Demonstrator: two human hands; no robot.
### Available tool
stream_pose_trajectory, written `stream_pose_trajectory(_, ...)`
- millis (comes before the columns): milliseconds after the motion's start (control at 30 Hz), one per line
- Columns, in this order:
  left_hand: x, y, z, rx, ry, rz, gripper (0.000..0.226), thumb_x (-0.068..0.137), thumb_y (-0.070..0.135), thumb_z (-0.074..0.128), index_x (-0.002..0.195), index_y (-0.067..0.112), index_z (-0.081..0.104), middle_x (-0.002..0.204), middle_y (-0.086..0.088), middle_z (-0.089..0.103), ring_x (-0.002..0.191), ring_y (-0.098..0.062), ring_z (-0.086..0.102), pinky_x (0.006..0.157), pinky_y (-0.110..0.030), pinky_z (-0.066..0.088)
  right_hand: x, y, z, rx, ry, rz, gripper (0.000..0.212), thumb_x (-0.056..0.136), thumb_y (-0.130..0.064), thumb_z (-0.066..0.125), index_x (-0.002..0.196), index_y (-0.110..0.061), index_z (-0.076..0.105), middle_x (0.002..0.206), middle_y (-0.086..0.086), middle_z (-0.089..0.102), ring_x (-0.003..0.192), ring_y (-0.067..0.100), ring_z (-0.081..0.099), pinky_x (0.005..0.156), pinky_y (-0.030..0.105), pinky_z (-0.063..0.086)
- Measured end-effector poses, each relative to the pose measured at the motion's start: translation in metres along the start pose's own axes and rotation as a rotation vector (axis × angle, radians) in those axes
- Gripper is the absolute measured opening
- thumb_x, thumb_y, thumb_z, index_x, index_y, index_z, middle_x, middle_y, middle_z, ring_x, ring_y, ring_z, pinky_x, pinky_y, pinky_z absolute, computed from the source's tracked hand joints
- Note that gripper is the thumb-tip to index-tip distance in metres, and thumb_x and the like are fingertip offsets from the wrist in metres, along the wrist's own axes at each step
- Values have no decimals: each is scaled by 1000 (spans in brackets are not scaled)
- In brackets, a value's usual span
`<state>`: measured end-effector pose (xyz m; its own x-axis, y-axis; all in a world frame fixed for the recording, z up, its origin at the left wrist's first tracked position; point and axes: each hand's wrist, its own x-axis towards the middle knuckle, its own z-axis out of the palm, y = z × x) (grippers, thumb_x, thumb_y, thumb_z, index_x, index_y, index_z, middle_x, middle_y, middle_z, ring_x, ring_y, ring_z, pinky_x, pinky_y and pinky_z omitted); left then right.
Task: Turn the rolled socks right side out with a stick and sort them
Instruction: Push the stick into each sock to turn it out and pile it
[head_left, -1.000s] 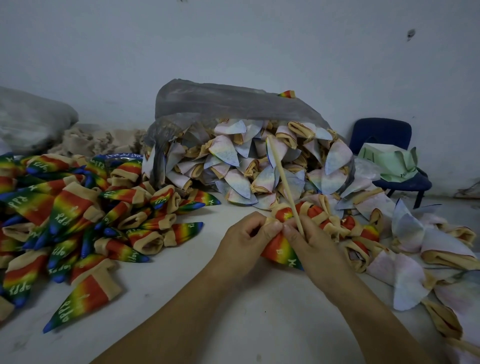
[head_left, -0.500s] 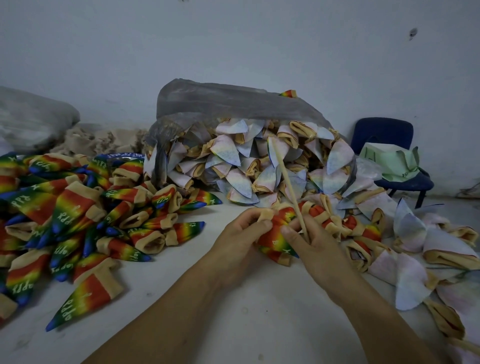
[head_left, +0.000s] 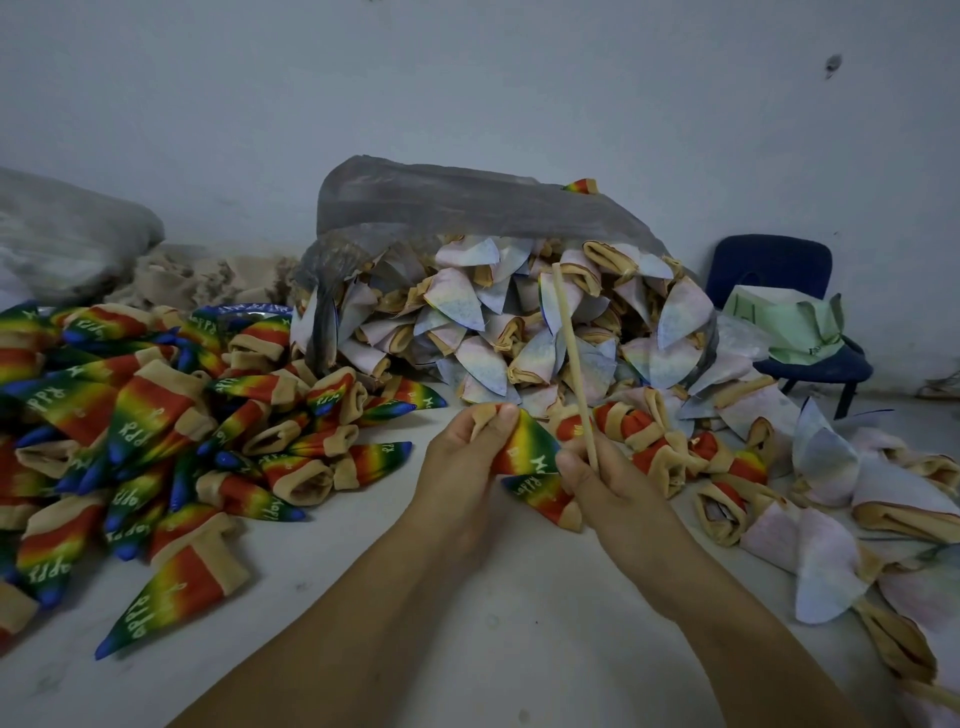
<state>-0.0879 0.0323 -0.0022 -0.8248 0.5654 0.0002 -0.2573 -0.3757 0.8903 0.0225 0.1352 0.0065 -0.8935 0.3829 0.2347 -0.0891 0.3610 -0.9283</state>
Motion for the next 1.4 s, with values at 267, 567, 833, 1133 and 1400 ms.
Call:
stream_pose_trajectory(267,2,0,0,103,74,29,7,88,37,70,87,31,73,84,9,76,77,-7,73,61,-18,54,3,5,1,-152,38,-24,50,89,-50,42,96,-1,51,83,22,51,72,17,48,66,33,40)
stream_pose_trajectory(567,-5,5,-5,656,-116,173,11,92,48,62,91,37,63,84,30,67,77,12,61,59,-4,43,4,15,-3,-148,115,59,33,92,-38,53,80,-7,57,62,-6,53,54,-3,52,49,7,39)
stream_pose_trajectory(833,9,37,-52,1485,281,271,32,101,40,49,123,22,61,122,-5,60,108,-19,54,88,-36,47,8,27,-11,-415,168,134,45,90,-48,52,59,-18,38,49,-5,32,45,6,32,51,30,26)
stream_pose_trajectory(1133,13,48,-62,1823,147,-95,25,100,16,47,117,8,64,104,-8,61,89,-20,60,73,-29,50,3,24,-15,-499,335,124,22,88,-52,52,86,-30,55,74,-9,55,69,9,53,53,27,34)
stream_pose_trajectory(1400,-13,59,0,988,-251,44,15,97,28,58,90,39,67,90,13,68,85,-1,65,68,-12,52,-1,-5,-1,81,224,41,23,72,-58,58,90,-45,65,89,-20,66,79,-12,59,58,3,42)
